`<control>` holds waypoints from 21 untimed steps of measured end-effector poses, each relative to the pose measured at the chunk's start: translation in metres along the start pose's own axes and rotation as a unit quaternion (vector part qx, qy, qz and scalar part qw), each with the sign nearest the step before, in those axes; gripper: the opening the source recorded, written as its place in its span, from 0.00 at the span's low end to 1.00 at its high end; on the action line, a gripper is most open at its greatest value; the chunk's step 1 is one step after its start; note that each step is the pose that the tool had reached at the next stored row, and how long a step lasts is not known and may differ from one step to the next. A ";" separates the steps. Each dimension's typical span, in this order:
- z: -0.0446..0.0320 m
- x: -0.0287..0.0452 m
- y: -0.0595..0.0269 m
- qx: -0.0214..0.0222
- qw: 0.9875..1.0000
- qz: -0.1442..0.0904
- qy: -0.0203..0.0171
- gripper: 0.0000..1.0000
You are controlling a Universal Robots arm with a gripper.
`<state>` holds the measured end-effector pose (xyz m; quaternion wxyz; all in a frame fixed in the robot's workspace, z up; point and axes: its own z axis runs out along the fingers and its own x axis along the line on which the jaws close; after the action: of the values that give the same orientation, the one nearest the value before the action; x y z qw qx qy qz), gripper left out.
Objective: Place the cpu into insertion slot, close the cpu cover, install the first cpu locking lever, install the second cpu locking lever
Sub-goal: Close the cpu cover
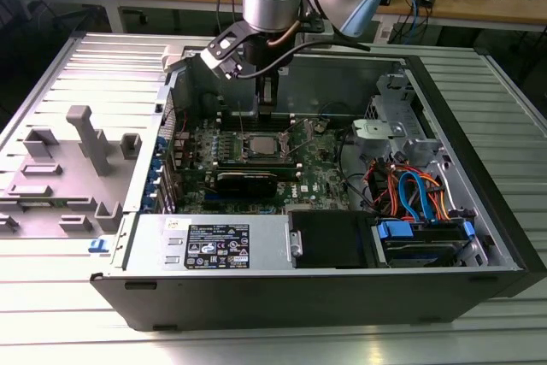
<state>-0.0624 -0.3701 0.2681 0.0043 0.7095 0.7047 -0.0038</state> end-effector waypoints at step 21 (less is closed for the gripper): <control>-0.0029 0.0001 0.0157 0.000 1.000 0.000 0.000 0.11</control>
<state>-0.0467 -0.3701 0.2710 0.0042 0.7094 0.7048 -0.0037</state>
